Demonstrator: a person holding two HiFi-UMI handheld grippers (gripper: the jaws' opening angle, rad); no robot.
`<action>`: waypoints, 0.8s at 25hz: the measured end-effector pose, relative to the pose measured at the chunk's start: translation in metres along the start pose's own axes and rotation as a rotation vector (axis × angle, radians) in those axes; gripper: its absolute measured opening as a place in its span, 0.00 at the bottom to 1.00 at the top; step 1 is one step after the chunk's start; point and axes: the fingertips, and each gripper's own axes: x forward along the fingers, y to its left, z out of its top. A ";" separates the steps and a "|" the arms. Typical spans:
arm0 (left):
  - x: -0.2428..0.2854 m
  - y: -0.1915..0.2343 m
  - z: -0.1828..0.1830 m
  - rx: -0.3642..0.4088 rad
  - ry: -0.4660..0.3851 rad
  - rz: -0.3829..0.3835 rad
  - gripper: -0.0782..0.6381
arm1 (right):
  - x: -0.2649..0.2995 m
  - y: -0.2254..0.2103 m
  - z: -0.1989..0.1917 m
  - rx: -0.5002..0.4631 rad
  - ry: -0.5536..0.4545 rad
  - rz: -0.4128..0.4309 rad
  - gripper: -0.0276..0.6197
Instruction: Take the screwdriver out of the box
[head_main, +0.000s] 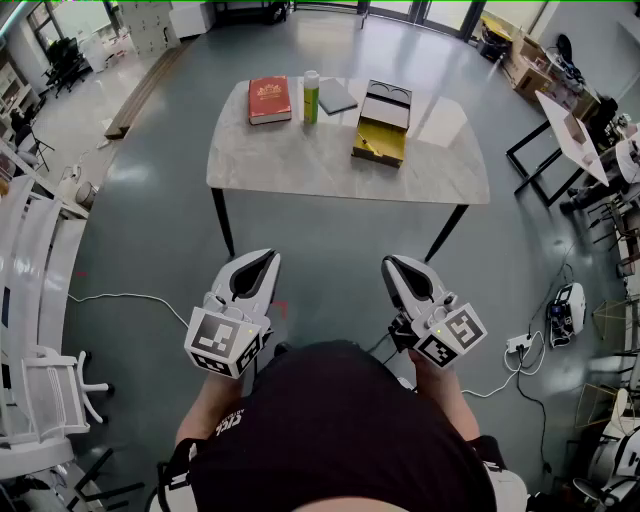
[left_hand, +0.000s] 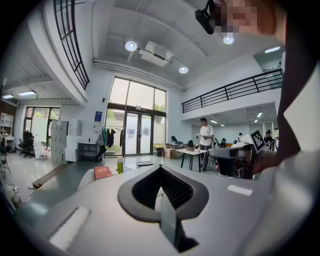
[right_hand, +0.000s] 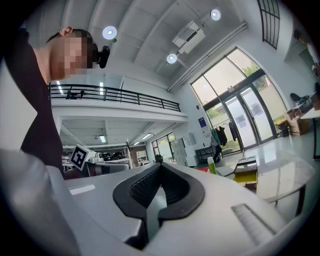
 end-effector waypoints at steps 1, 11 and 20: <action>0.000 -0.002 0.000 0.000 0.002 -0.003 0.11 | -0.001 0.000 0.001 -0.001 -0.001 -0.003 0.06; 0.016 -0.033 0.003 0.009 0.003 -0.043 0.11 | -0.030 -0.012 0.003 -0.004 -0.002 -0.040 0.06; 0.055 -0.093 0.003 0.034 0.025 -0.103 0.11 | -0.077 -0.026 0.010 -0.069 0.007 0.014 0.06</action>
